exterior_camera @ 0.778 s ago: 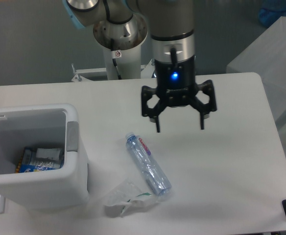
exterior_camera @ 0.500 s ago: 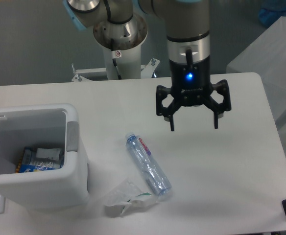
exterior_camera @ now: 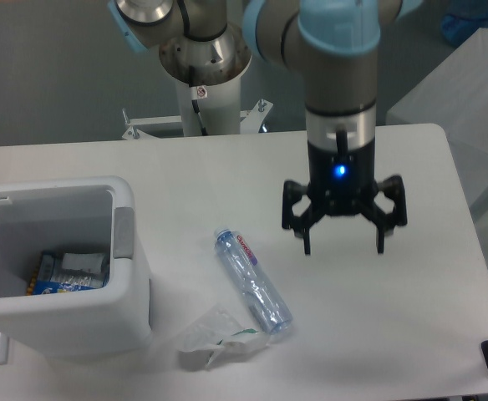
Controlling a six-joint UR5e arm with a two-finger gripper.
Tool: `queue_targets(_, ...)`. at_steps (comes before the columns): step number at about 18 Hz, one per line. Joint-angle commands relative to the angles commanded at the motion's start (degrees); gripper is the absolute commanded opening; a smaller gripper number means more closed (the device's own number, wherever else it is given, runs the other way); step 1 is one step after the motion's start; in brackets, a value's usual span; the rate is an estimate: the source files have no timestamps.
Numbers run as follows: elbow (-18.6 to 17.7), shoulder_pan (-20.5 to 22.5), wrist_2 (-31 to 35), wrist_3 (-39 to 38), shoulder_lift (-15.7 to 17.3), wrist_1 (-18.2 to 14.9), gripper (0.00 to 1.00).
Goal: Place the trash in the trash can
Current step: 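Lower the open gripper toward the crumpled clear plastic bag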
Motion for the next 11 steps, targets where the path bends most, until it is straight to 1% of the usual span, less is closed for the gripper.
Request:
queue_targets(1, -0.5, -0.2, 0.0, -1.0, -0.3, 1.3, 1.0)
queue_targets(3, -0.8, -1.2, -0.1, -2.9, -1.3, 1.6, 1.0)
queue_targets(5, -1.8, -1.5, -0.3, -1.8, -1.8, 1.9, 1.0)
queue_targets(6, -1.9, -1.8, -0.7, 0.2, -2.5, 1.9, 1.0)
queue_targets(8, -2.3, -2.4, -2.0, 6.5, -3.6, 1.9, 1.0)
queue_targets(11, -3.2, -2.5, -2.1, 13.6, -5.4, 1.9, 1.0)
